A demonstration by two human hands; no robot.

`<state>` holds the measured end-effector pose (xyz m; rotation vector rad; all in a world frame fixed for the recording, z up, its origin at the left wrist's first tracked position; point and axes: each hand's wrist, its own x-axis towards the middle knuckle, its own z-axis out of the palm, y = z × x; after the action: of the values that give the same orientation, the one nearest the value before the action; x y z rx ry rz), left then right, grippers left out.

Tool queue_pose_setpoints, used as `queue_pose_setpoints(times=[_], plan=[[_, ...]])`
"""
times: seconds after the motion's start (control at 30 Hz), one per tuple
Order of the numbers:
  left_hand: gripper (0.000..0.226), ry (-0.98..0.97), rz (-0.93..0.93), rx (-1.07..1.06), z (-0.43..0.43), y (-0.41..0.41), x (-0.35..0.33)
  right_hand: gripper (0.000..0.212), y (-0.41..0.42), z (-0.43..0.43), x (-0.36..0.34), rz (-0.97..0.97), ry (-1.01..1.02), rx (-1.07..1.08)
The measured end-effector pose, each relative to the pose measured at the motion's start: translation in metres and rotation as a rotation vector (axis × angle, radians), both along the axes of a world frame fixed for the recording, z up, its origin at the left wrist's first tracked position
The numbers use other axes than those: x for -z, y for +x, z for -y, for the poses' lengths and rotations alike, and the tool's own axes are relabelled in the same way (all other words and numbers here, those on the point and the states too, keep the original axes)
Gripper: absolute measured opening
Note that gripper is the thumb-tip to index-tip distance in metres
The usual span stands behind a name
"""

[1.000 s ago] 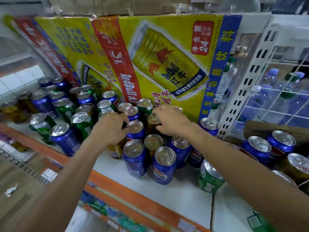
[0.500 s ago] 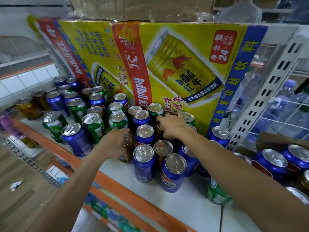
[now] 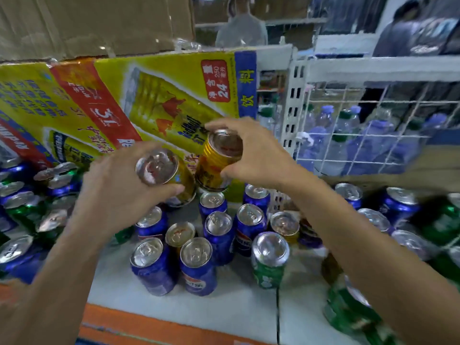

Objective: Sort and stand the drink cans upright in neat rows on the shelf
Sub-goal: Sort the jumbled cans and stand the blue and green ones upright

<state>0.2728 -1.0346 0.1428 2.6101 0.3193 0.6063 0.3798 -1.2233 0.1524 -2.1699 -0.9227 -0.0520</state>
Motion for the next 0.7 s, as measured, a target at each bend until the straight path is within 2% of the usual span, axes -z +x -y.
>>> queue_pose_setpoints(times=[0.13,0.4,0.7], plan=[[0.075,-0.015,0.024,0.198,0.060,0.033,-0.008,0.071,-0.007,0.065,-0.004,0.042,0.160,0.113],[0.076,-0.027,0.019,0.511,0.188,0.079,-0.003,0.074,-0.020,0.209,0.015,0.020,0.309,0.408],[0.081,-0.093,0.009,0.746,0.356,0.104,0.009,0.070,-0.043,0.370,0.050,-0.013,0.524,0.534]])
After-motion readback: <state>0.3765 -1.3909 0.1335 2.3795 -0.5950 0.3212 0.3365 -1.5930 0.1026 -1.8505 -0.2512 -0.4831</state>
